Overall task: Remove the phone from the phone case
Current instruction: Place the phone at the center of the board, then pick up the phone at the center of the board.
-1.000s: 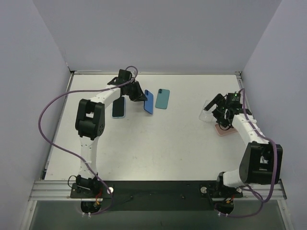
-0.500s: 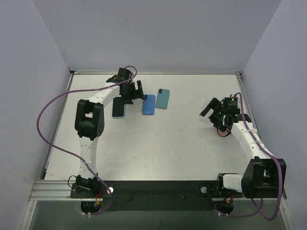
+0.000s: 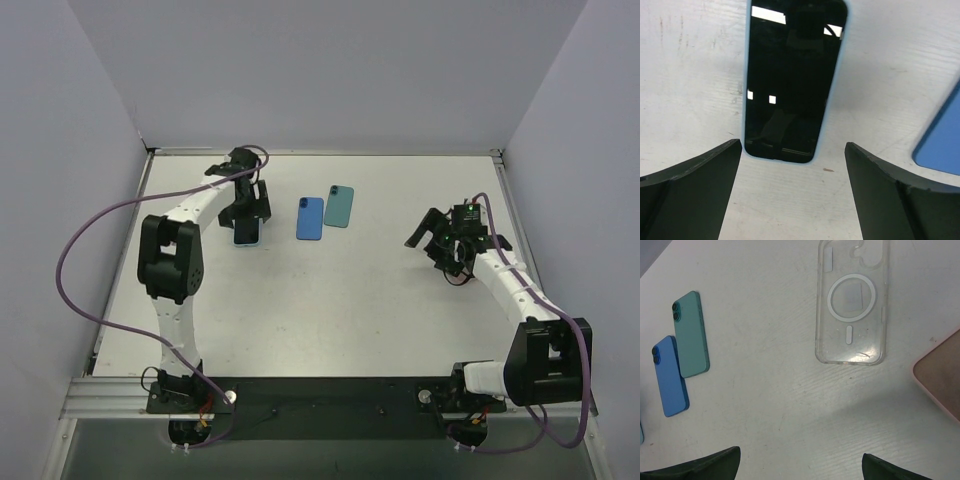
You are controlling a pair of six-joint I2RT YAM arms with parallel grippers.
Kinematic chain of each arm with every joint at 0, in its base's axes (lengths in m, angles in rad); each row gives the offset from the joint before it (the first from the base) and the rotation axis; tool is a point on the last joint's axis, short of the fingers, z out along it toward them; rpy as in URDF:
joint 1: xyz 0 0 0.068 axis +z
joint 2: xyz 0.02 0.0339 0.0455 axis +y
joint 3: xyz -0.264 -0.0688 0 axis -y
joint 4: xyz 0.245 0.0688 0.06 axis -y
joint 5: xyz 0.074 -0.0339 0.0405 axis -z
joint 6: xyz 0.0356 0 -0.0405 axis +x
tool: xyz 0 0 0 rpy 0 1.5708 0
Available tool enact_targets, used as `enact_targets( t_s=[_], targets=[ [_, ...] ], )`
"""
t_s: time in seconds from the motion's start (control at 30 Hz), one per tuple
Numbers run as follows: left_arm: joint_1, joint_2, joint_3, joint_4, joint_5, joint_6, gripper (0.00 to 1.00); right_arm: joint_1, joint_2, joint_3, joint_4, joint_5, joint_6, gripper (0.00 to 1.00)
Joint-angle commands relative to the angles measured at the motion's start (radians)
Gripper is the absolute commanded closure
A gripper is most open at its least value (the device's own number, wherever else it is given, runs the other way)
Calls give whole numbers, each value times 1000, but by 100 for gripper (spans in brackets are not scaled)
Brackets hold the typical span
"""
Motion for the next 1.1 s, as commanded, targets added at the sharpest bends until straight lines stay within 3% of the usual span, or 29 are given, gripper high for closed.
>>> enact_targets(
  t_s=[0.0, 0.57, 0.8, 1.07],
  targets=[
    [24, 42, 29, -48, -80, 26, 4, 10, -3, 18, -6, 3, -5, 0],
    [53, 105, 12, 15, 96, 48, 3, 19, -9, 23, -3, -10, -5, 0],
    [53, -27, -77, 116, 101, 51, 3, 27, -15, 18, 0, -11, -6, 0],
    [51, -7, -54, 72, 69, 62, 3, 40, -4, 18, 4, -16, -3, 0]
  ],
)
